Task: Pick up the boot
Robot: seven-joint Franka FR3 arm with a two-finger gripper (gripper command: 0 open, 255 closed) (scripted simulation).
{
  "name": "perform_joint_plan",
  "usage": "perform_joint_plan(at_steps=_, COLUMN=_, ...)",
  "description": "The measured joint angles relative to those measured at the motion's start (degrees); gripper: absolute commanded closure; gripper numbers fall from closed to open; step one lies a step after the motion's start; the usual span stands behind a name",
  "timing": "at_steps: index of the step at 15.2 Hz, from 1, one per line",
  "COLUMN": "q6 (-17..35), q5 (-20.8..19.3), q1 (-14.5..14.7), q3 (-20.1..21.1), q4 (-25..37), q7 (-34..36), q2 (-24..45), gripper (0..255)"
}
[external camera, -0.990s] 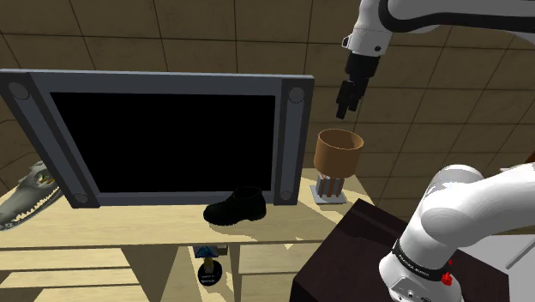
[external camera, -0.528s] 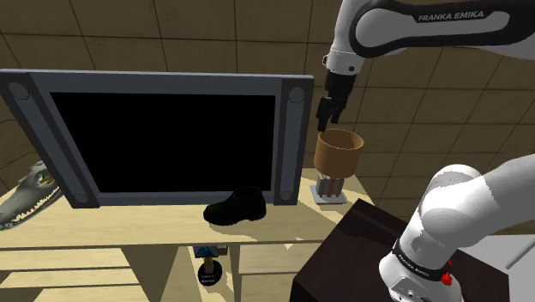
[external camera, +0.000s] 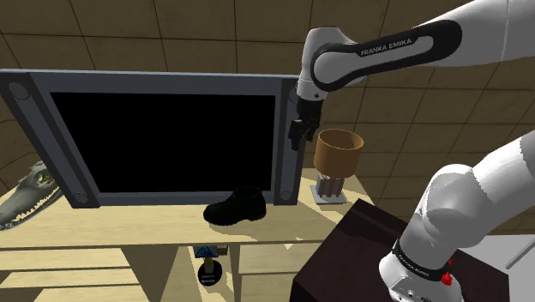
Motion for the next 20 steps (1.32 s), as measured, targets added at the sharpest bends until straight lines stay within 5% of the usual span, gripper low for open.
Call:
perform_joint_plan(at_steps=9, q6=13.3, q5=1.2, q1=1.5, q3=2.9, q4=3.6, q7=3.4, q2=18.0, gripper=0)
perform_joint_plan(at_steps=20, q6=23.0, q5=0.1, q1=3.6, q3=4.6, q4=16.8, q7=7.7, q2=42.3, gripper=0)
